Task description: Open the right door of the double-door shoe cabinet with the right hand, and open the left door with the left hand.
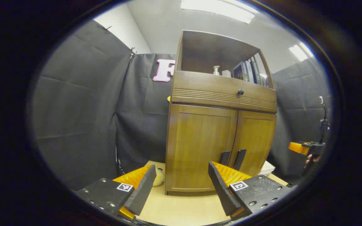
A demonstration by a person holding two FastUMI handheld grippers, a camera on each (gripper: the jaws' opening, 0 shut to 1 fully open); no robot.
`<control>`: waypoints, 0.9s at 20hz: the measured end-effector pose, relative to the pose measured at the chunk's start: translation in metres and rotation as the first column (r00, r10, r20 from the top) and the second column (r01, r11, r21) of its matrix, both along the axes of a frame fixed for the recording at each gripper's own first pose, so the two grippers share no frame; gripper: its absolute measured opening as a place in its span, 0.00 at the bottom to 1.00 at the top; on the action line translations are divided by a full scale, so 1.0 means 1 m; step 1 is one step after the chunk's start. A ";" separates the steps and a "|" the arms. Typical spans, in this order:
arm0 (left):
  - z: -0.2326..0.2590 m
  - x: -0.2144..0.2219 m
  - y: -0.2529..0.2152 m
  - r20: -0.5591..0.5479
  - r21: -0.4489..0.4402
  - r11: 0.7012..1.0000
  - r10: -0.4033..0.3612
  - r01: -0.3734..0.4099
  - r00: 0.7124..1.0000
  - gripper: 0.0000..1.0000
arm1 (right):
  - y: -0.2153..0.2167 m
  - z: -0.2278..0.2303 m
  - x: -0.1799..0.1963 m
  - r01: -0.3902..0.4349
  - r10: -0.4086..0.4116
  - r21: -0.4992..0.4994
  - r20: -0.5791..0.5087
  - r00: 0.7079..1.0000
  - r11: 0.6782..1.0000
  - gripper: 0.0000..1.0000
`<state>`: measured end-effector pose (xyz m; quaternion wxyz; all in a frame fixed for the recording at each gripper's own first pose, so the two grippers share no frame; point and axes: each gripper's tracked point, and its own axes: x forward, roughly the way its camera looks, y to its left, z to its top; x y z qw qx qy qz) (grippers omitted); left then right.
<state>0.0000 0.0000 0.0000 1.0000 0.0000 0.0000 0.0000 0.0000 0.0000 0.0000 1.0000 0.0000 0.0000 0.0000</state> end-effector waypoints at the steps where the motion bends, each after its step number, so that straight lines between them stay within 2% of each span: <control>1: 0.000 0.000 0.000 -0.001 0.004 1.000 0.000 0.000 1.000 0.97 | 0.001 -0.002 0.000 -0.003 0.003 0.001 -0.004 1.000 1.000 0.98; 8: 0.002 0.002 -0.003 -0.014 -0.016 0.999 -0.039 0.038 0.999 0.96 | 0.013 -0.008 0.000 -0.031 0.031 0.018 -0.029 0.999 0.999 0.98; 14: 0.002 0.004 -0.008 -0.012 0.059 0.998 -0.031 0.032 0.999 0.95 | 0.028 -0.011 0.003 -0.062 0.062 0.019 -0.038 0.997 0.998 0.98; 15: 0.001 0.005 -0.009 -0.015 0.064 0.997 -0.031 0.032 0.999 0.95 | 0.031 -0.012 0.004 -0.068 0.069 0.018 -0.039 0.997 0.998 0.92; 17: 0.000 0.004 -0.009 -0.020 0.076 0.997 -0.032 0.034 0.999 0.96 | 0.036 -0.012 0.006 -0.078 0.078 0.015 -0.041 0.996 0.997 0.92; 18: 0.000 0.004 -0.010 -0.021 0.082 0.996 -0.032 0.033 0.999 0.96 | 0.039 -0.011 0.007 -0.083 0.083 0.015 -0.041 0.996 0.996 0.98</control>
